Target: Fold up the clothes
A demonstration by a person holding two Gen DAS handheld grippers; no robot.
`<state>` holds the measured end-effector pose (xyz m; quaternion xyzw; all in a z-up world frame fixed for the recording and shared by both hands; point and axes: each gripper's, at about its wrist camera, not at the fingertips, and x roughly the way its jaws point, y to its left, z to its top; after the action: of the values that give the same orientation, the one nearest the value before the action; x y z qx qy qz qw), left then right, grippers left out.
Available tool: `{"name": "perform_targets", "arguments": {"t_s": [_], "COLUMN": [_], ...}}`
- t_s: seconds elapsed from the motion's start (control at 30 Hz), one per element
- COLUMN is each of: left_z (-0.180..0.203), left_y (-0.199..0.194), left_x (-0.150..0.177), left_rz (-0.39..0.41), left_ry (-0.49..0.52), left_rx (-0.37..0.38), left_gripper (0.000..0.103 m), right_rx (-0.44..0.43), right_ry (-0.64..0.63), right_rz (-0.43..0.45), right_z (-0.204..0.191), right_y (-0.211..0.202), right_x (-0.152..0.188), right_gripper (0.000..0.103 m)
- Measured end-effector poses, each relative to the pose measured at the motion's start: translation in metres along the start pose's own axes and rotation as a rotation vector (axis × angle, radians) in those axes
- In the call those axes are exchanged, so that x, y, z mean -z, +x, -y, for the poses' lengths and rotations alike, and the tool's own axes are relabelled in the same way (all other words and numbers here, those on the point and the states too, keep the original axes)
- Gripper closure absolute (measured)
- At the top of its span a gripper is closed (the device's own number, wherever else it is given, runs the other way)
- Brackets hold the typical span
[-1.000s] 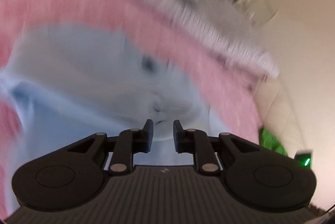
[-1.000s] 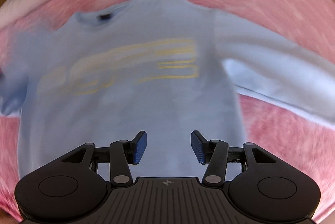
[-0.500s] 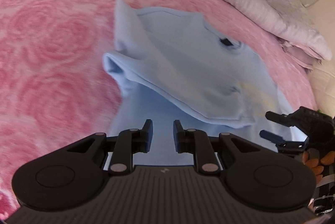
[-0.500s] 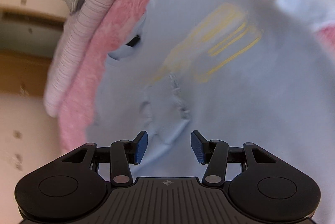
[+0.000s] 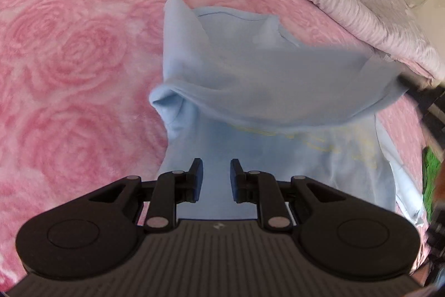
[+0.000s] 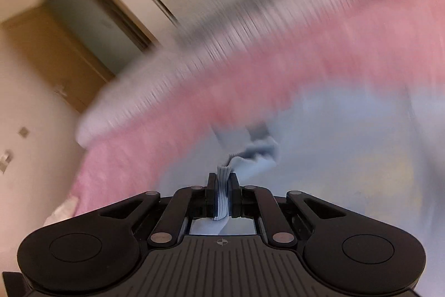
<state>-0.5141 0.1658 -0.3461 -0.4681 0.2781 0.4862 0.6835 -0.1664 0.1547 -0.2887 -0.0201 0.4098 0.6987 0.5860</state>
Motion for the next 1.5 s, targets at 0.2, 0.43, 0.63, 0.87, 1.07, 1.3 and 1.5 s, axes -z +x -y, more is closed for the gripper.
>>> {"name": "perform_targets", "arguments": {"t_s": [0.2, 0.43, 0.63, 0.87, 1.07, 1.3, 1.5], "left_z": [0.012, 0.018, 0.026, 0.034, 0.048, 0.101, 0.169], "left_y": [0.011, 0.011, 0.015, 0.03, 0.029, 0.038, 0.058], "left_x": [0.001, -0.005, -0.02, -0.025, -0.027, -0.023, -0.005], "left_rz": [-0.021, 0.026, 0.066, 0.052, 0.042, -0.009, -0.065], "left_ry": [0.091, 0.166, 0.22, 0.255, 0.276, 0.348, 0.427], "left_rx": [-0.033, -0.121, -0.117, -0.129, -0.123, -0.071, -0.005], "left_gripper": [0.088, 0.088, 0.088, 0.088, 0.088, 0.088, 0.086], "right_rx": [0.34, 0.354, 0.389, 0.439, 0.497, 0.508, 0.609], "right_ry": [0.054, 0.356, 0.403, 0.287, 0.256, 0.47, 0.58], "right_rz": [-0.081, -0.159, -0.176, -0.193, -0.23, -0.185, -0.107], "right_z": [0.059, 0.107, 0.12, 0.113, 0.116, 0.165, 0.222], "right_y": [0.014, 0.022, 0.023, 0.018, -0.002, -0.079, -0.161], "right_x": [-0.002, 0.016, 0.023, 0.026, 0.024, 0.03, 0.033], "right_gripper": [0.097, 0.096, 0.097, 0.097, 0.086, 0.08, 0.079]}}
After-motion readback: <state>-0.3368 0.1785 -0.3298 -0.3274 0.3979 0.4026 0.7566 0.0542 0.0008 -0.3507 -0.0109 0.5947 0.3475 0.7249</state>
